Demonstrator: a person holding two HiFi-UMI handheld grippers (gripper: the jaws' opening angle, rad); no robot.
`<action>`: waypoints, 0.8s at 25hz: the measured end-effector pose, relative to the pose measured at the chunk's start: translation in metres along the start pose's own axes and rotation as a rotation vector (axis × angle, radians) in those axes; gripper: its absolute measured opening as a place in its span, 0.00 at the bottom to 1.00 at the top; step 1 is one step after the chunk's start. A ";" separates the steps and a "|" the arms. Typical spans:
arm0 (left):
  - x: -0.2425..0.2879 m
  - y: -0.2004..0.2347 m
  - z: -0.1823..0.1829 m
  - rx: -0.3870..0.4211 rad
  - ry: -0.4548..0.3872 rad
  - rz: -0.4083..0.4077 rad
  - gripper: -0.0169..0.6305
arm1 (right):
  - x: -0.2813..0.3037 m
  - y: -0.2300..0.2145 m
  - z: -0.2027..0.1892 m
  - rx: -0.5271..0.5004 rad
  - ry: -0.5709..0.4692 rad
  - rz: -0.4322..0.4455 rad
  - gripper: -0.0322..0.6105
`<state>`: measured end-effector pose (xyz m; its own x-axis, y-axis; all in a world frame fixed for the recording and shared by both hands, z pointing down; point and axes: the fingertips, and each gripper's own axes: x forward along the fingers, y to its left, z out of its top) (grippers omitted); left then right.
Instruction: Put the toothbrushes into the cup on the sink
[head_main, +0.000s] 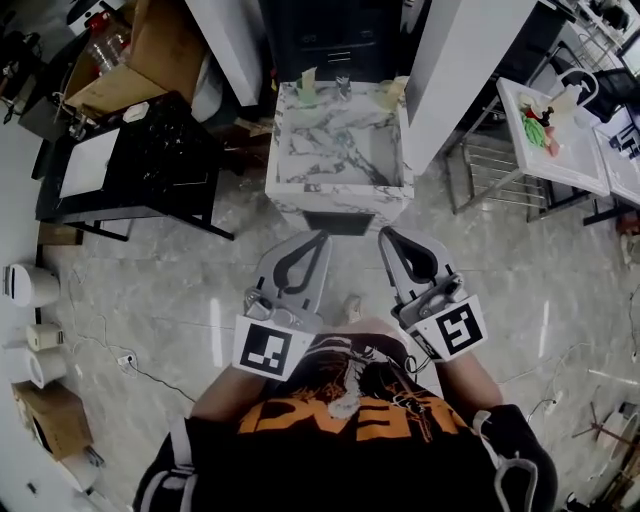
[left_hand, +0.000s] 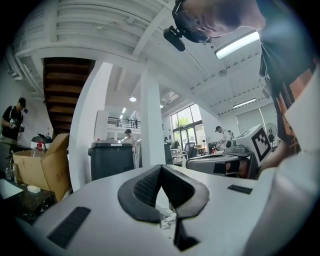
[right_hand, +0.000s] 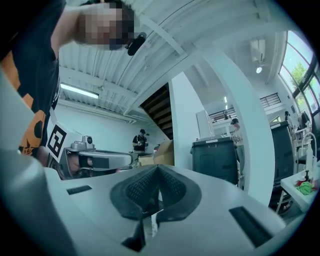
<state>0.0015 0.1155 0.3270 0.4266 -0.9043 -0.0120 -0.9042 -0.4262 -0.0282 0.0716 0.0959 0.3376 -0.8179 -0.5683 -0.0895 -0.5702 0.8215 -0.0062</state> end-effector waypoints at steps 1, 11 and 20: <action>-0.013 0.001 -0.001 -0.003 -0.001 0.000 0.06 | -0.001 0.012 0.002 -0.003 -0.003 0.003 0.07; -0.151 -0.006 -0.014 0.053 0.035 -0.040 0.06 | -0.037 0.143 0.005 0.007 0.007 -0.043 0.07; -0.198 -0.044 -0.006 -0.034 -0.014 -0.080 0.06 | -0.097 0.202 0.019 -0.036 0.031 -0.095 0.07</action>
<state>-0.0433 0.3131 0.3368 0.4979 -0.8669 -0.0250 -0.8671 -0.4982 0.0045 0.0371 0.3173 0.3262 -0.7618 -0.6451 -0.0594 -0.6470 0.7621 0.0225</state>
